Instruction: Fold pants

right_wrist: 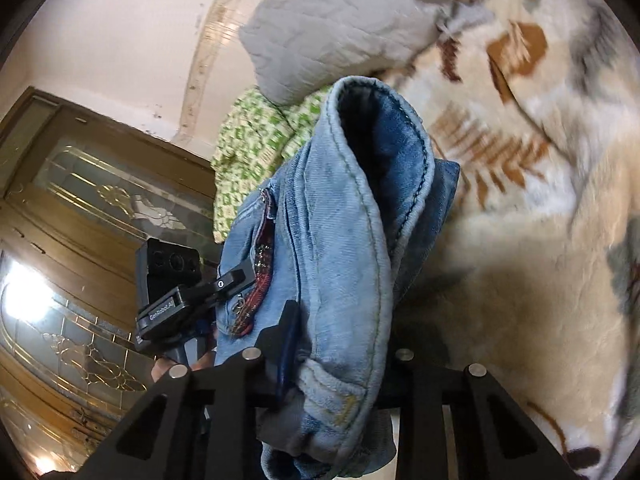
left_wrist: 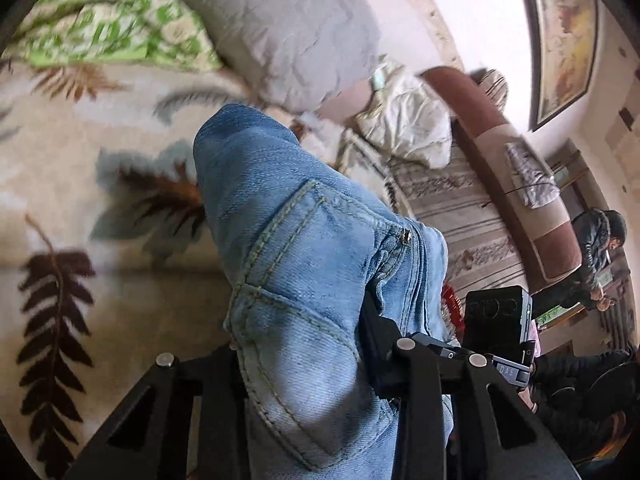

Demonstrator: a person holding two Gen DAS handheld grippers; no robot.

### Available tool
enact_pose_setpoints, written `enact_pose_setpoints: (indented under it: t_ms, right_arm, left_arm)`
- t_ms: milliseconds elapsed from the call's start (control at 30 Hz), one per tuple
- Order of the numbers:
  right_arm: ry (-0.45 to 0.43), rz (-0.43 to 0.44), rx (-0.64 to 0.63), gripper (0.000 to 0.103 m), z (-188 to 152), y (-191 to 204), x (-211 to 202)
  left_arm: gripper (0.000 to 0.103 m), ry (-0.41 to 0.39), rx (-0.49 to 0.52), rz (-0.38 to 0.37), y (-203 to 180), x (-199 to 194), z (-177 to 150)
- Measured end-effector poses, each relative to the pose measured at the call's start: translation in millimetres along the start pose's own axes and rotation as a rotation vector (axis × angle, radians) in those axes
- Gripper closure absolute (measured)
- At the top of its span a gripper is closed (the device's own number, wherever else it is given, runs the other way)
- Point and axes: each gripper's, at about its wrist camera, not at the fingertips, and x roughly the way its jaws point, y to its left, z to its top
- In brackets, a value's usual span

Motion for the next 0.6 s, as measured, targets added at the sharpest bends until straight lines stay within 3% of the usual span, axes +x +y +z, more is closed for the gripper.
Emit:
enact_pose_setpoints:
  t_ms: [167, 333, 500, 600]
  right_arm:
    - [-0.009, -0.003, -0.017, 0.073, 32.6, 10.9, 7.8]
    - [0.031, -0.038, 0.005, 0.073, 53.1, -0.1, 41.5]
    - [0.105, -0.08, 0.068, 0.073, 54.2, -34.0, 77.9]
    - [0.121, -0.06, 0.1, 0.073, 52.8, -50.6, 87.3]
  left_arm:
    - [0.068, -0.034, -0.013, -0.004, -0.2, -4.8, 27.5]
    - [0.068, 0.007, -0.088, 0.014, 30.3, 8.3, 50.3]
    - [0.068, 0.083, -0.176, 0.077, 73.7, 33.4, 46.1]
    - [0.067, 0.095, -0.205, 0.057, 90.2, 40.1, 41.5]
